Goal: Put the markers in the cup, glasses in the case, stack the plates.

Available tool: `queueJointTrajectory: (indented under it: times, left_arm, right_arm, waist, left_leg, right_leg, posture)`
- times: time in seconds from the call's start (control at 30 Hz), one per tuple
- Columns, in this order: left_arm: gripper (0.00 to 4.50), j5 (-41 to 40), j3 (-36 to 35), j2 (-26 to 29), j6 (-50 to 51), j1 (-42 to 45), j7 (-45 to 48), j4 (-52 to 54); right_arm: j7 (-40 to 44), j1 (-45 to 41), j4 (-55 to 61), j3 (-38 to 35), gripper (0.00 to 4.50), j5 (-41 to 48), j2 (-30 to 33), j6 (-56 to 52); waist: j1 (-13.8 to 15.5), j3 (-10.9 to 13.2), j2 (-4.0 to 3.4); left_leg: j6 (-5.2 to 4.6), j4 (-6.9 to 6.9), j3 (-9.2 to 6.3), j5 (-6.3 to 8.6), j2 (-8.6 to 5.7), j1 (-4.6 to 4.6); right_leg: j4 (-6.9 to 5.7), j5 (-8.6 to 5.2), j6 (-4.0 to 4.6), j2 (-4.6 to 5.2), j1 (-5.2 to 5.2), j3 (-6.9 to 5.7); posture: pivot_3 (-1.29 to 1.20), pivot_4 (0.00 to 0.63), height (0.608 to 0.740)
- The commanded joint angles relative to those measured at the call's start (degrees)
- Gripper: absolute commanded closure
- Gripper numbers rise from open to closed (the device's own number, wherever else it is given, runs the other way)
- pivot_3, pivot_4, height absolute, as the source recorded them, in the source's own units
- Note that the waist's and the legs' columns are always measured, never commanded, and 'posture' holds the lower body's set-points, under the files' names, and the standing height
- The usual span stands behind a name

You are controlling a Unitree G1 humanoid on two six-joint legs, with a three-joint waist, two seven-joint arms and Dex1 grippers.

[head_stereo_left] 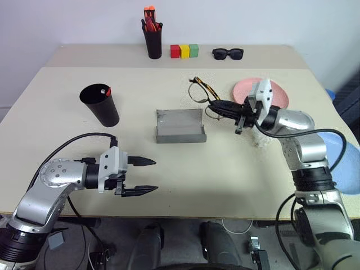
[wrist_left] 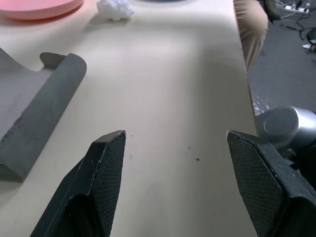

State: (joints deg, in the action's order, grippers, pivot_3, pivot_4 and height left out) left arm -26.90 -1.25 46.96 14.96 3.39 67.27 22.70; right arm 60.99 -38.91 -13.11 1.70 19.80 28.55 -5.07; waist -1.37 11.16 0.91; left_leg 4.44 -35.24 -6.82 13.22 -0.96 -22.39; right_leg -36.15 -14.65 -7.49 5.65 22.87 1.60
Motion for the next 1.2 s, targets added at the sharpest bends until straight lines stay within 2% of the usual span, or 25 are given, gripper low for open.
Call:
queueJointTrajectory:
  times: [0.03, 0.4, 0.53, 0.97, 1.07, 1.2]
  left_arm:
    - [1.14, -1.54, -2.39, -0.61, 0.42, -0.88, -2.02, 1.9]
    - [1.14, -14.85, -17.49, -1.12, 9.18, -7.93, -6.7, 2.36]
    - [1.14, -15.7, -21.09, -0.96, 9.78, -12.01, -7.22, 3.77]
    - [1.14, -15.12, -23.11, -1.63, 8.67, -16.85, -9.05, 6.49]
    - [1.14, -15.07, -23.16, -1.73, 8.55, -17.25, -9.53, 6.83]
    - [1.14, -15.16, -23.05, -1.82, 8.61, -17.29, -10.14, 7.11]
  right_arm:
    - [1.47, -2.07, -5.89, 2.39, 4.46, -3.64, -2.71, 8.07]
    - [6.22, -7.63, -23.15, 6.37, 4.46, -9.8, -7.61, 21.47]
    - [7.47, -9.09, -26.58, 6.44, 4.46, -10.53, -8.52, 23.63]
    - [15.21, -13.75, -33.64, 7.98, 4.46, -12.38, -9.9, 25.67]
    - [16.08, -14.16, -34.45, 7.9, 3.48, -12.71, -9.73, 25.46]
    - [15.62, -14.36, -35.32, 7.38, 1.45, -13.11, -9.85, 26.2]
  waist:
    - [-0.05, 0.01, -0.01]
    - [-1.22, 0.03, -0.05]
    - [-1.35, 0.04, -0.06]
    - [-1.25, 0.04, -0.07]
    - [-1.27, 0.04, -0.07]
    - [-1.27, 0.04, -0.07]
  left_leg:
    - [0.0, 0.01, 0.0, 0.0, 0.0, 0.0]
    - [0.0, 0.03, -0.01, 0.0, 0.0, 0.0]
    - [0.0, 0.04, -0.01, 0.0, 0.0, 0.0]
    - [0.01, 0.04, 0.0, 0.0, 0.0, 0.01]
    - [0.01, 0.05, 0.0, 0.0, 0.0, 0.01]
    - [0.01, 0.05, 0.0, 0.0, 0.0, 0.01]
  right_leg:
    - [0.0, 0.0, 0.0, 0.0, 0.0, 0.0]
    - [-0.03, 0.01, 0.0, 0.0, 0.03, 0.0]
    - [-0.06, 0.01, 0.0, 0.0, 0.06, 0.01]
    - [-0.07, 0.01, 0.02, -0.01, 0.06, 0.01]
    - [-0.06, 0.01, 0.03, -0.01, 0.07, 0.01]
    - [-0.06, 0.01, 0.03, -0.01, 0.07, 0.01]
  posture:
    - [0.0, 0.15, 0.74]
    - [0.0, 0.15, 0.74]
    - [0.0, 0.15, 0.74]
    - [0.0, 0.15, 0.74]
    - [0.0, 0.15, 0.74]
    - [0.0, 0.15, 0.74]
